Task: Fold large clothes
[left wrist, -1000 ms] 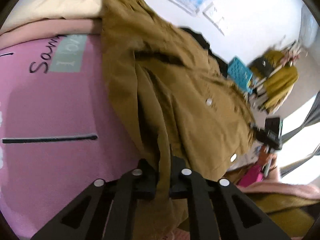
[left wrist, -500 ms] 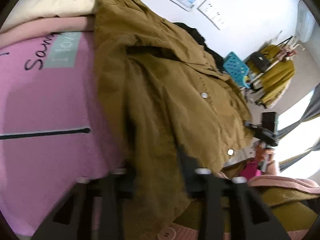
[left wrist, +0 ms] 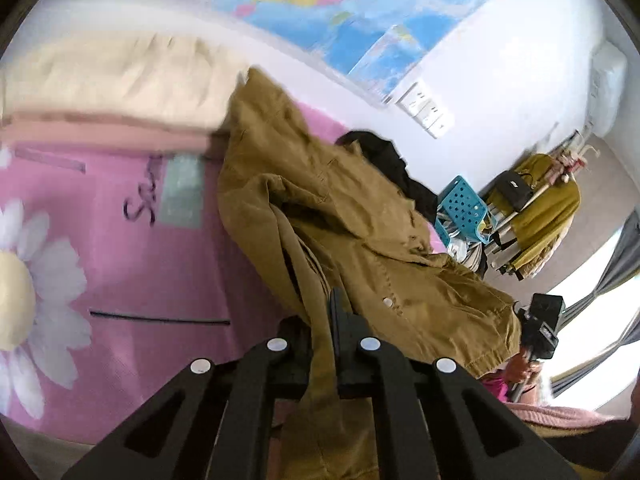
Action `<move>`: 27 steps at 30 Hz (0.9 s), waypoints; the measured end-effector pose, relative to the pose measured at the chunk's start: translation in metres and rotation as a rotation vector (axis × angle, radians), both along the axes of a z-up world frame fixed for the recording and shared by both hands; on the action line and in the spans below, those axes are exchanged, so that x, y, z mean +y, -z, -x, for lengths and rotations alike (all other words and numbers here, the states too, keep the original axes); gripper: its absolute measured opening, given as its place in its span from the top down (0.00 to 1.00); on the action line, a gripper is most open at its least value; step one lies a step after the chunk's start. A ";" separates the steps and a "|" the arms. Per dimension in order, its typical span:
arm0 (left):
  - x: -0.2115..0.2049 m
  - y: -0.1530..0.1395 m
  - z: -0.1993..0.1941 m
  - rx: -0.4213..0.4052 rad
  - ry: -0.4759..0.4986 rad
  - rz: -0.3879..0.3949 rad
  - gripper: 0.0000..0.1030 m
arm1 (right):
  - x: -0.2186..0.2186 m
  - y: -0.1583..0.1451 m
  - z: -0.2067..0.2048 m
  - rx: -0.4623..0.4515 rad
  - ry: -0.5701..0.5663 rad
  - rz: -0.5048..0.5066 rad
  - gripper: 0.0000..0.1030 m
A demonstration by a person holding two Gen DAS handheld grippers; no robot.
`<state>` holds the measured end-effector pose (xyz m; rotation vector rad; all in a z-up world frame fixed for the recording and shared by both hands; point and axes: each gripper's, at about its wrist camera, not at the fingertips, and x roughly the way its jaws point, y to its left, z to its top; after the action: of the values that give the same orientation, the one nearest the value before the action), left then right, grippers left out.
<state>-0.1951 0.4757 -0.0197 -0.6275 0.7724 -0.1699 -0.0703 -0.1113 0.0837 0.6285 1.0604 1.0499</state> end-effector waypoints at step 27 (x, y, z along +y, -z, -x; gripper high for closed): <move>0.050 -0.070 -0.139 0.056 -0.052 -0.088 0.94 | 0.043 0.010 -0.172 0.090 0.252 -0.082 0.93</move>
<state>-0.0558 0.5256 0.0507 -0.5698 0.8126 -0.0707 0.1016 -0.0680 0.0736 0.8588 0.9906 0.8547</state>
